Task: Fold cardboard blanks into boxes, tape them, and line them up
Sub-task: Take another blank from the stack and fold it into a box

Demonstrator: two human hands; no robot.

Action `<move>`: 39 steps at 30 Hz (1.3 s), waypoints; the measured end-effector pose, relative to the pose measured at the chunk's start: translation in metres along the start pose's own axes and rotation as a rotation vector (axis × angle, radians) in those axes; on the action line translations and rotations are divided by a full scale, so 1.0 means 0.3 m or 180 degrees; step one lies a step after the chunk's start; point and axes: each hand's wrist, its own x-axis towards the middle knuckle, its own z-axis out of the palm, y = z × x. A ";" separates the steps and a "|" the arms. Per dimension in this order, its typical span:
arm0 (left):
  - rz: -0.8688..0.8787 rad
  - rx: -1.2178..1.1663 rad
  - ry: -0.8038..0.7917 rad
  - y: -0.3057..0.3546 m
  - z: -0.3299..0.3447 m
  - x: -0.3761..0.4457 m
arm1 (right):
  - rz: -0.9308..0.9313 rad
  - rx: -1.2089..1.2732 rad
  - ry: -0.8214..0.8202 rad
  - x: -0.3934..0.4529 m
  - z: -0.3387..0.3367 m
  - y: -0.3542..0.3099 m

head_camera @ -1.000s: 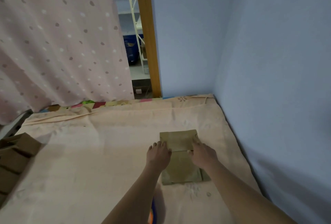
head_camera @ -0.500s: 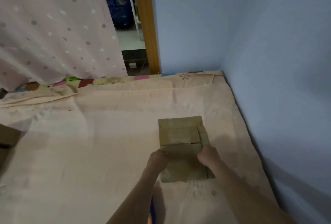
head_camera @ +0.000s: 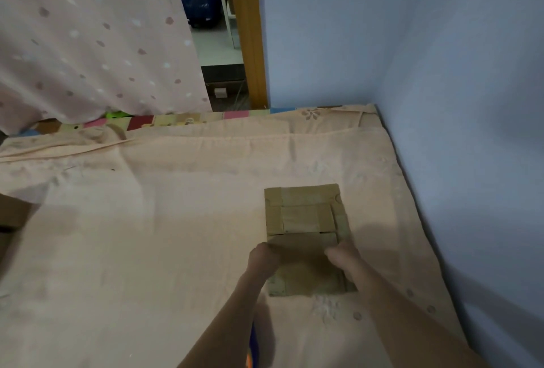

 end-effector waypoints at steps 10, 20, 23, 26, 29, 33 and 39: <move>-0.0071 -0.0330 0.0091 0.003 -0.035 -0.032 | -0.0027 0.0680 0.0030 -0.005 -0.023 0.008; -0.0056 -0.0616 0.0271 -0.025 -0.062 -0.159 | -0.0151 0.0742 -0.0069 -0.119 -0.077 0.044; -0.0018 -0.0620 0.0252 -0.035 -0.059 -0.214 | -0.0188 0.0805 -0.0001 -0.161 -0.099 0.072; 0.0115 -0.0634 0.0237 -0.048 -0.047 -0.271 | -0.0239 0.0915 0.0074 -0.219 -0.124 0.094; 0.0252 -0.0573 0.0300 -0.070 -0.028 -0.337 | -0.0298 0.1107 -0.0031 -0.276 -0.143 0.117; 0.0354 -0.0525 0.0236 -0.118 0.011 -0.408 | -0.0533 0.1020 0.0013 -0.382 -0.176 0.138; 0.0529 -0.0354 0.0158 -0.169 0.061 -0.495 | -0.1203 0.0764 0.0108 -0.529 -0.194 0.196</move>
